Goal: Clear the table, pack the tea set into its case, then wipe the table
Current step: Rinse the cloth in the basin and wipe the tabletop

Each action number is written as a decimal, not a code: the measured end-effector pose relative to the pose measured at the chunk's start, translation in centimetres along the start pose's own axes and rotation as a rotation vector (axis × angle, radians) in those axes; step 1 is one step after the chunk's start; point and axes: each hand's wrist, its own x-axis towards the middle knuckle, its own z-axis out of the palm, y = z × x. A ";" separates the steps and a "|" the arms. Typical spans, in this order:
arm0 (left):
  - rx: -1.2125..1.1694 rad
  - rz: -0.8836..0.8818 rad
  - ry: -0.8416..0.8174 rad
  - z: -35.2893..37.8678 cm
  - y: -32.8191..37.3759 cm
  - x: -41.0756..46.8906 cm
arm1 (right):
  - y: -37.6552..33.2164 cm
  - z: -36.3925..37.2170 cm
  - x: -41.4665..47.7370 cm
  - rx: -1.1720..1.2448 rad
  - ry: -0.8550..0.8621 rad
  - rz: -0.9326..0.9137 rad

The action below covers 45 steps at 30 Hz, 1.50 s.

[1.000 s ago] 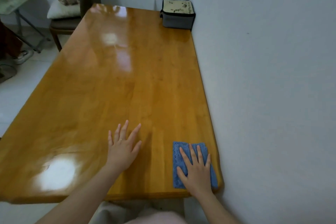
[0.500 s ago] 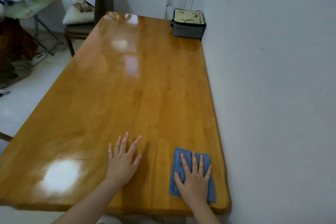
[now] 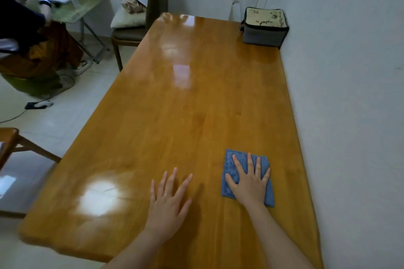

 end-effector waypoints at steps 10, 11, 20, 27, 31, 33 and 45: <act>0.031 -0.028 0.004 -2.9 -7.8 1.2 | -11.3 -0.5 5.6 0.006 0.020 -0.023; 0.026 -0.033 0.023 -3.2 -8.8 1.4 | -13.4 -0.2 5.5 0.007 0.029 -0.063; -0.021 -0.175 0.089 -7.6 -21.4 2.4 | -29.2 3.1 0.0 0.099 0.029 -0.196; -0.055 -0.281 0.102 -9.0 -27.1 0.1 | -39.5 5.1 -7.3 0.099 -0.008 -0.402; -0.180 -0.407 0.142 -10.2 -26.9 -0.7 | -41.3 6.2 -12.7 0.032 -0.071 -0.646; -0.181 -0.412 0.162 -10.9 -26.4 -0.8 | -40.2 6.6 -13.9 -0.021 -0.063 -0.788; -0.151 -0.352 0.051 -7.8 -15.6 -5.3 | -23.6 5.7 -16.1 -0.007 -0.079 -0.629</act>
